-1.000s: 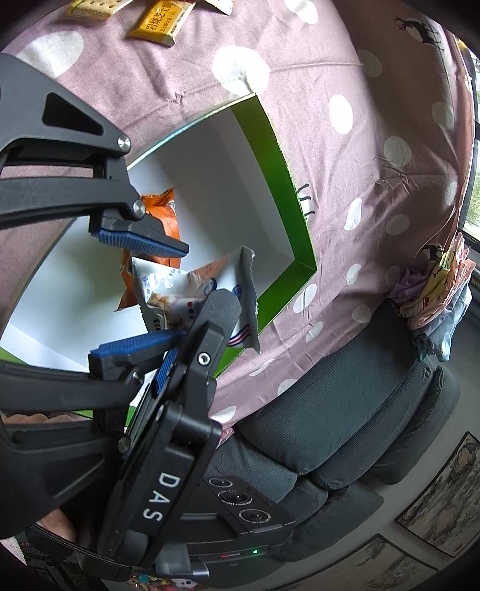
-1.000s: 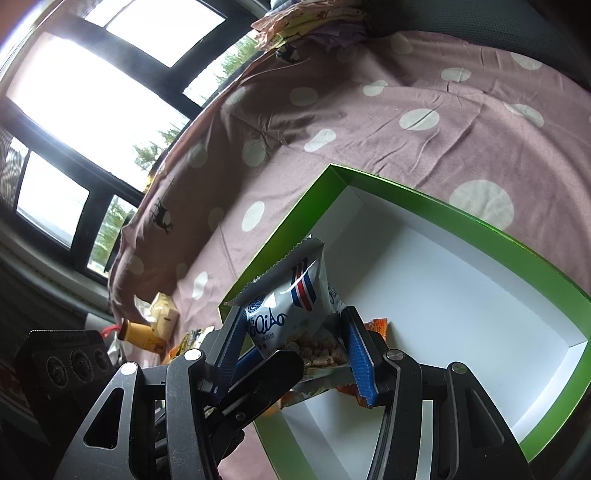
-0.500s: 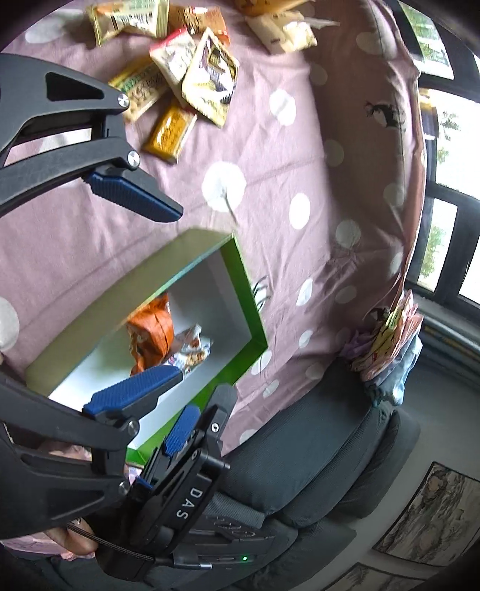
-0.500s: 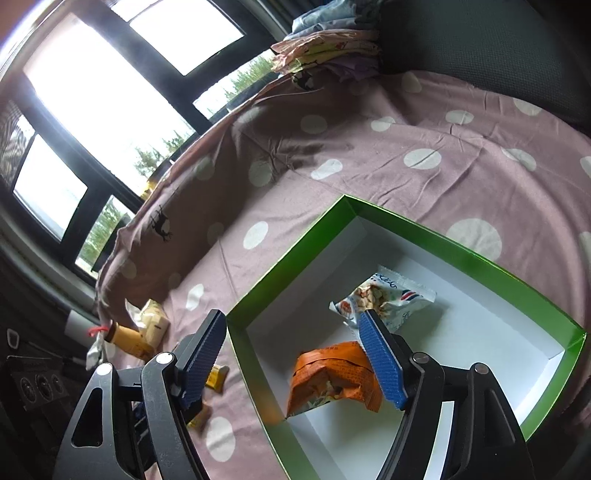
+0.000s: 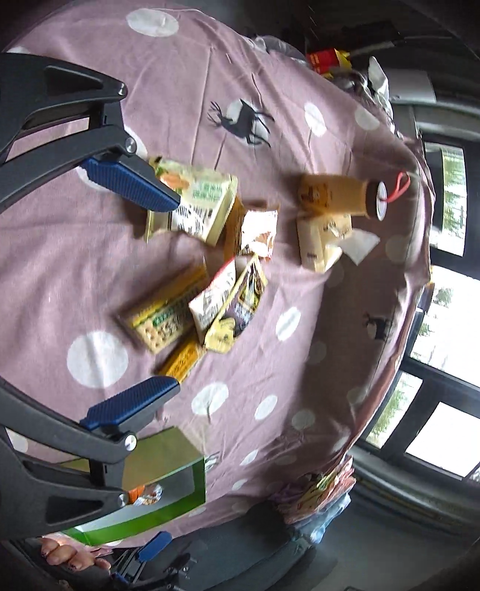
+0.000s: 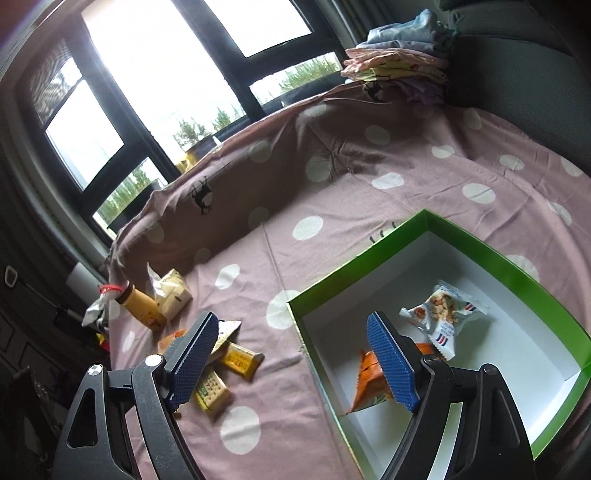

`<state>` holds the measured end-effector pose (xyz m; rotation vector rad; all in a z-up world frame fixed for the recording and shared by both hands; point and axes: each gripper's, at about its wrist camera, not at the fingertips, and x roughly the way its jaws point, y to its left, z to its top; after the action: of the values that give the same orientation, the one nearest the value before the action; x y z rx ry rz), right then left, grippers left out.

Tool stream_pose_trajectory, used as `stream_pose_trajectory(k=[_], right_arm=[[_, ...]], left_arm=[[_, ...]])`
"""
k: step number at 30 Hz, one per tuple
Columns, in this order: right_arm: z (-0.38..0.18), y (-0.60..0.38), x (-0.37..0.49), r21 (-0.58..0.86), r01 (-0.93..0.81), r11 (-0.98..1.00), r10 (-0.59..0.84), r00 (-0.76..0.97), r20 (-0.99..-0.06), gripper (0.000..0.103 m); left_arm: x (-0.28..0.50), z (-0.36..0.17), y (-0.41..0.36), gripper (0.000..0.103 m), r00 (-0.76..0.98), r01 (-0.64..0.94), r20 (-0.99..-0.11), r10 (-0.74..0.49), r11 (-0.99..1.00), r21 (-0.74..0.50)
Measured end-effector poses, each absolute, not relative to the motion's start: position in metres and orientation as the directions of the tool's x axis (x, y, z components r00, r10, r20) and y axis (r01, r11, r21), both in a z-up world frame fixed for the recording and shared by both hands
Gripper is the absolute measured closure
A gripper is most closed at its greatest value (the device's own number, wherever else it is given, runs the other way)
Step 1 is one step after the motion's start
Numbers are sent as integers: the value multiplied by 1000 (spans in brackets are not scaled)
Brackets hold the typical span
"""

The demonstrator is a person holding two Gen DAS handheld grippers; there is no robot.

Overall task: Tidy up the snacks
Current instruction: 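Move the right gripper back over the soda cracker pack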

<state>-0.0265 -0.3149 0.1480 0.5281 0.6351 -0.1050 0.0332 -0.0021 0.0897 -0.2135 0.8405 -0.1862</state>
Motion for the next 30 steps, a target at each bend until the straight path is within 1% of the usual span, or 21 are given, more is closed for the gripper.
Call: stream_pose_trajectory(k=[3,7,11,15,17,19,21,22,24,26,28,29,30], right_arm=[[144,-291,-10,454,170,875,154,790,-593,19],[128,-251,19,466,79,881,270,725,-634,19],[105,-209,50,399,54,916,270,654,-707,19],[77,-179,74,382,-2,924,317,561,-765,19],[66,-170,82,347,-9,938,298,536,-790,19],[56,-161,88,305,-20,952,272,508,-817,19],[46,-152,94,268,-42,963,254,477,-841,25],[41,-148,96,251,-51,967,245,462,-853,26],[35,-145,99,233,-52,971,231,445,-865,29],[32,-141,99,194,-69,978,205,435,-877,31],[30,-136,100,148,-88,985,171,437,-883,31],[29,-133,99,125,-95,988,154,437,-886,33],[28,-131,100,95,-100,990,130,437,-890,39]], left_arm=[[38,76,17,12,638,22,-743,-202,969,-245],[46,56,31,12,586,-20,-783,-210,962,-273],[51,46,31,12,549,-20,-800,-241,954,-301],[55,38,35,14,520,-30,-819,-243,953,-302],[56,34,37,18,504,-31,-826,-251,951,-308],[56,33,36,18,503,-43,-836,-219,960,-277],[55,34,35,20,505,-44,-841,-194,967,-250],[55,33,34,25,501,-40,-846,-181,972,-232],[56,31,34,26,492,-40,-853,-174,974,-222],[57,29,36,31,481,-48,-862,-160,977,-208],[58,28,38,32,474,-57,-869,-141,980,-190],[57,29,40,32,476,-59,-869,-136,981,-185],[57,29,41,32,479,-61,-868,-131,981,-182]])
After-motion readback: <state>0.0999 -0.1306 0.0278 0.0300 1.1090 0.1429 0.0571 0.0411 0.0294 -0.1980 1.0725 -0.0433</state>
